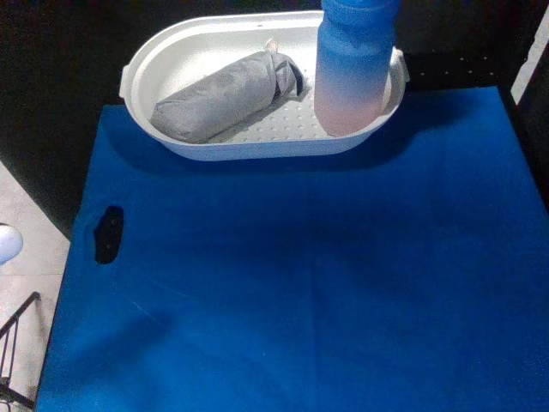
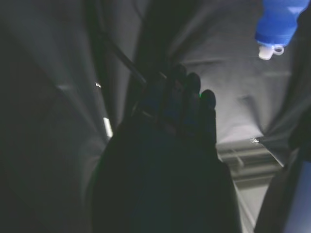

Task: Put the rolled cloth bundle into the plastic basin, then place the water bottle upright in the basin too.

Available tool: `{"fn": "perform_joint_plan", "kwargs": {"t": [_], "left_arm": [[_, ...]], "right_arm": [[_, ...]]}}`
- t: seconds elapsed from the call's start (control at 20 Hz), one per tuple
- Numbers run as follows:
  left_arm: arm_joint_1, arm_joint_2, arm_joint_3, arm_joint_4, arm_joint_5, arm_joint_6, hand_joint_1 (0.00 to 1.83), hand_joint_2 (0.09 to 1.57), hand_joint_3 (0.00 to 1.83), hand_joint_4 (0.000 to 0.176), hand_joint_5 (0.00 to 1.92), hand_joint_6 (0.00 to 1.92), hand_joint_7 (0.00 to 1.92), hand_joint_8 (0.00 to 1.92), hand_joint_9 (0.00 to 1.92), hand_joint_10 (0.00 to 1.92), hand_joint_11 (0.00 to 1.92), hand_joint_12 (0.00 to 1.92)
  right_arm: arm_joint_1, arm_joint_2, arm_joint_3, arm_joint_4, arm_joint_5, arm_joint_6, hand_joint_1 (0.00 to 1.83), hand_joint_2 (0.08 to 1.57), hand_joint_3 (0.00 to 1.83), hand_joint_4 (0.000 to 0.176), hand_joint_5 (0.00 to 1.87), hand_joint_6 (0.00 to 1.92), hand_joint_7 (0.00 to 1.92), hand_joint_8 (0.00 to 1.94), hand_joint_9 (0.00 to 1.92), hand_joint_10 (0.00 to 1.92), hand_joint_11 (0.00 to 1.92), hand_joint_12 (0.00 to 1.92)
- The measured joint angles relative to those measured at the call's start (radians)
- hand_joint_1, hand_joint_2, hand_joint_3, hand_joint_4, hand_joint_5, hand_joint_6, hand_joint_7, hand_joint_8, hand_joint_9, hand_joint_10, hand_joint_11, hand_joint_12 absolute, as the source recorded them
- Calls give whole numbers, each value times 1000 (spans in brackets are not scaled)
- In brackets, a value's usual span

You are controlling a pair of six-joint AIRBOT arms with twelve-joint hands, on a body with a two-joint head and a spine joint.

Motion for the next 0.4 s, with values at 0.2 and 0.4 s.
{"fn": "perform_joint_plan", "kwargs": {"t": [0.2, 0.4], "left_arm": [[0, 0, 0, -8, 0, 0, 558, 977, 11, 176, 0, 0, 0, 0, 0, 0, 0, 0], [0, 0, 0, -8, 0, 0, 472, 952, 0, 176, 0, 0, 2, 1, 0, 0, 47, 20]], "right_arm": [[0, 0, 0, -3, 2, 0, 641, 1160, 3, 75, 85, 1, 183, 8, 116, 4, 77, 40], [0, -9, 5, -1, 3, 0, 606, 1154, 0, 70, 79, 0, 195, 7, 134, 8, 98, 50]]}}
